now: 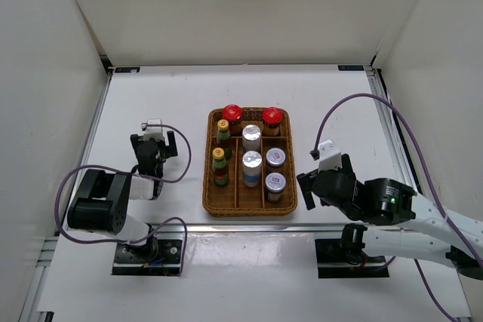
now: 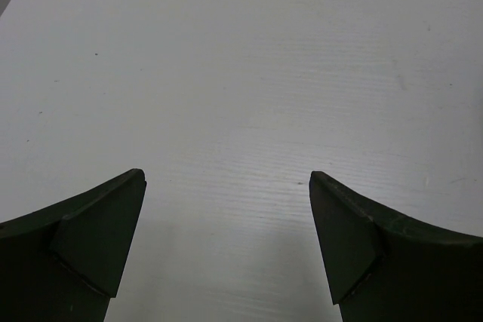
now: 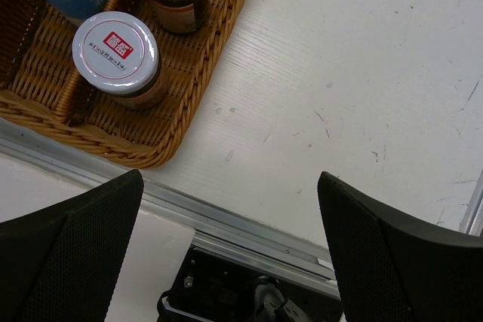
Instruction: Organize the condiment bottles
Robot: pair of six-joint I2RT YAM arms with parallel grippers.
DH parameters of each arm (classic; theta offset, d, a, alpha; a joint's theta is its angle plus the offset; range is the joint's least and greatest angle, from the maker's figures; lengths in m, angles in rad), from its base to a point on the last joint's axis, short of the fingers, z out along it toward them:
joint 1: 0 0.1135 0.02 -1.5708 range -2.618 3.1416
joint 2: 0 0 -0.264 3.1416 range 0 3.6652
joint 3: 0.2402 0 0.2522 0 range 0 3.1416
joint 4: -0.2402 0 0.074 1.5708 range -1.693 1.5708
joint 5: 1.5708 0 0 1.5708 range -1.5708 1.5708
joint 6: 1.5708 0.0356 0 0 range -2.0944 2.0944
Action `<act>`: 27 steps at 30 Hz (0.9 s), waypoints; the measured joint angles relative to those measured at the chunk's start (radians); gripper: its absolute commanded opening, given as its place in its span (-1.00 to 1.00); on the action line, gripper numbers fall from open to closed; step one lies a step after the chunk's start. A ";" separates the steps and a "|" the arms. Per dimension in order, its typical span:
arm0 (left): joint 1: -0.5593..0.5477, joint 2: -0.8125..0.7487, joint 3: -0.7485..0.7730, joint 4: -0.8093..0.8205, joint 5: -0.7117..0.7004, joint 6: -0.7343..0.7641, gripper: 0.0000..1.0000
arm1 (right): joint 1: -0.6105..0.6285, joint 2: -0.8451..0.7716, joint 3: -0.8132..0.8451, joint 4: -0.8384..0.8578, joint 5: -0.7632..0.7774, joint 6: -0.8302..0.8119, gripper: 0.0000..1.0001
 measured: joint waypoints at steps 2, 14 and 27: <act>0.021 0.019 -0.012 0.022 0.008 -0.002 1.00 | 0.000 0.000 0.000 0.000 0.000 0.000 0.98; -0.063 0.026 -0.037 0.170 -0.082 0.001 1.00 | 0.000 0.072 0.000 0.000 -0.002 -0.003 0.98; -0.093 0.037 -0.047 0.232 -0.168 0.019 1.00 | 0.000 -0.045 0.000 0.005 -0.003 -0.015 0.98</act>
